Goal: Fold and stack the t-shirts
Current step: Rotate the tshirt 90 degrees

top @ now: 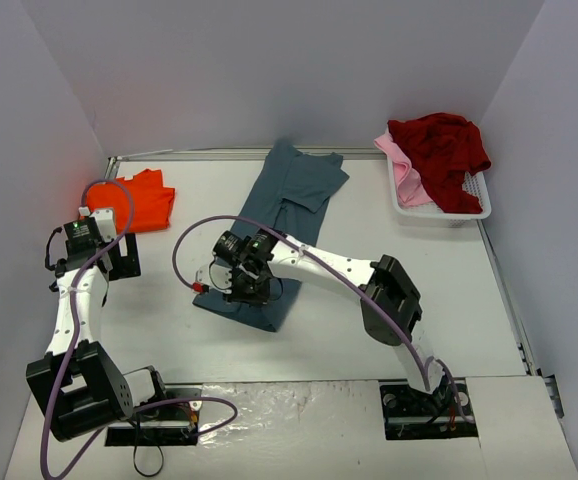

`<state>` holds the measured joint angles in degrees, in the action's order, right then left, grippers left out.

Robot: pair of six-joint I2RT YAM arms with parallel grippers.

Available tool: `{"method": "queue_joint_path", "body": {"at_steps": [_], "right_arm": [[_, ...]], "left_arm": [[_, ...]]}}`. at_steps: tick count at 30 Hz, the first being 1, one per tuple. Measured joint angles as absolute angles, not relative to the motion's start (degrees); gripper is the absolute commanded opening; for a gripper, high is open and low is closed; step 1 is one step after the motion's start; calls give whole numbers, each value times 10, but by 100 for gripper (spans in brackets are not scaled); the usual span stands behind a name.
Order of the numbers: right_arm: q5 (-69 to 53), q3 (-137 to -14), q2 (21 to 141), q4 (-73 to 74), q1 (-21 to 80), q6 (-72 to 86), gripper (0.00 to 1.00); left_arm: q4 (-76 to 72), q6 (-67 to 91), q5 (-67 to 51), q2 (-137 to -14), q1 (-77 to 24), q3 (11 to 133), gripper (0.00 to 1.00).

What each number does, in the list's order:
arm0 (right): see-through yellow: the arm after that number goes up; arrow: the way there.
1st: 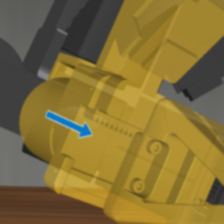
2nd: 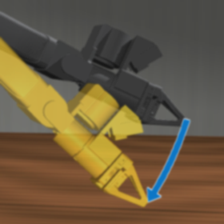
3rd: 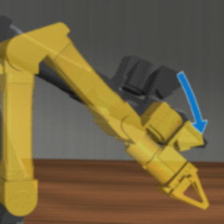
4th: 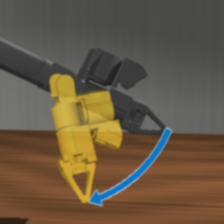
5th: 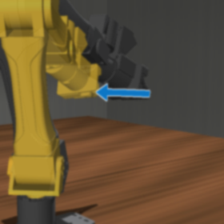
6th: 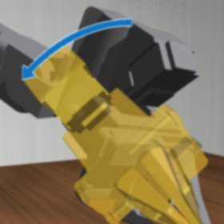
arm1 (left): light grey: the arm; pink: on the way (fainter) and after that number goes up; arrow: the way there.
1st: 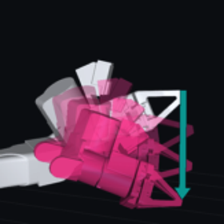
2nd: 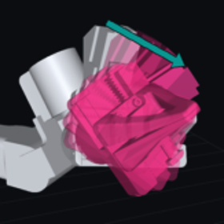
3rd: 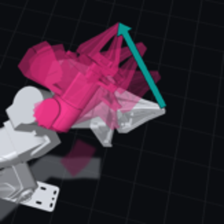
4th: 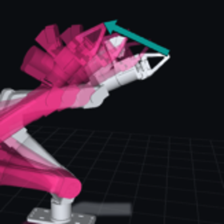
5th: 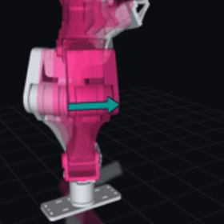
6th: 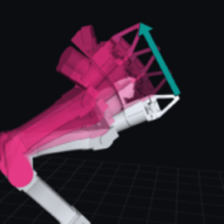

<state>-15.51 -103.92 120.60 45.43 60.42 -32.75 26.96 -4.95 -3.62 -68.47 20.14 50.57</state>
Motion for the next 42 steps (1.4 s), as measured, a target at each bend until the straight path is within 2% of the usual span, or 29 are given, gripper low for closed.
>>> {"method": "queue_joint_path", "body": {"at_steps": [31,33,34,35,38,42], "right_arm": [[-153,-1007,1161,454,619,-344,0],[-154,-998,1161,454,619,-345,8],[-154,-995,1161,455,619,-345,18],[-155,-994,1161,455,619,-346,39],[-161,-994,1161,455,620,-345,46],[-170,-994,1162,455,624,-345,48]], "left_arm": [[271,-52,-37,-686,203,506,94],[271,-54,-38,-686,203,506,94],[272,-54,-39,-686,203,506,94],[272,-54,-41,-687,203,506,94],[272,-54,-43,-688,203,506,94],[273,-55,-47,-689,203,507,94]]}}
